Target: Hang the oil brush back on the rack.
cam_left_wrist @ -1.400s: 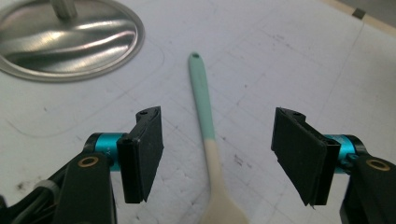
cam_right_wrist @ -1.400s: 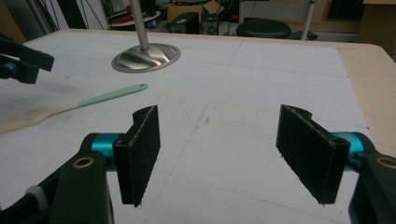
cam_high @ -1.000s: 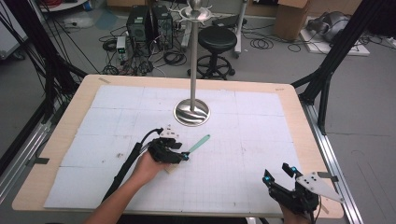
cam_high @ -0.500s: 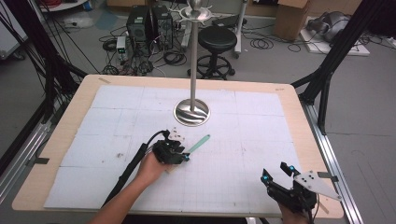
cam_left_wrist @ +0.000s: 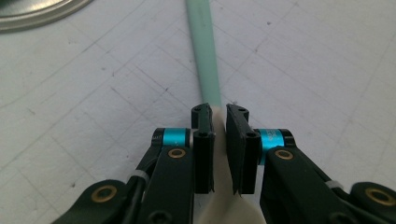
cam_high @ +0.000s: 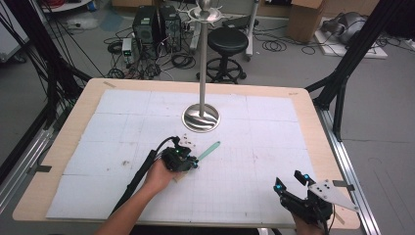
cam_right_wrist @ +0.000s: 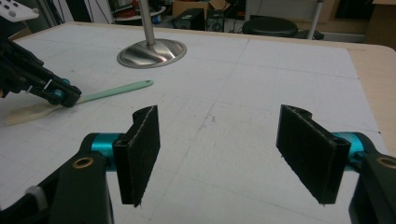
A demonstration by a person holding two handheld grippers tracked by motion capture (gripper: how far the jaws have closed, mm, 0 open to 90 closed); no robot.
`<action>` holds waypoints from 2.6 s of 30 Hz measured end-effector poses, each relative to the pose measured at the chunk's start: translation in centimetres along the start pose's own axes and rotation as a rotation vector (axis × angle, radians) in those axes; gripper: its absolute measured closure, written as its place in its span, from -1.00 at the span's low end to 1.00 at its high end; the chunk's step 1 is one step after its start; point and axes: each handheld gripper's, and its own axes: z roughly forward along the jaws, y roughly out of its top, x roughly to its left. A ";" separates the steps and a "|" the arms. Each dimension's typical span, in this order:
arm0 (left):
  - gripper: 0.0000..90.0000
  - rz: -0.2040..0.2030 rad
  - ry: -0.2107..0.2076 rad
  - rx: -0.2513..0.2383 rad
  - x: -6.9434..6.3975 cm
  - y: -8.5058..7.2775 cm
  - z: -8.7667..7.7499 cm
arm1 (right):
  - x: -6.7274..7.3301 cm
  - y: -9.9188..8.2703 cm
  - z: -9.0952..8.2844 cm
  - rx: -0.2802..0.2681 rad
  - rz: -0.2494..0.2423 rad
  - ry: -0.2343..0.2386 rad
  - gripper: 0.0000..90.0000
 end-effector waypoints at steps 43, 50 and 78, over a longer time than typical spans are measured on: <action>0.83 0.001 -0.139 -0.355 -0.3 -1.5 -7.3 | 1.2 1.0 1.6 -0.042 0.053 0.120 -0.50; 0.83 0.022 -0.179 -0.453 -0.8 -2.6 -9.5 | 3.8 2.5 3.5 -0.074 0.027 0.216 -0.59; 0.83 0.101 -0.255 -0.542 -3.2 -3.9 -11.2 | 10.6 7.8 9.6 -0.032 0.029 0.554 -0.09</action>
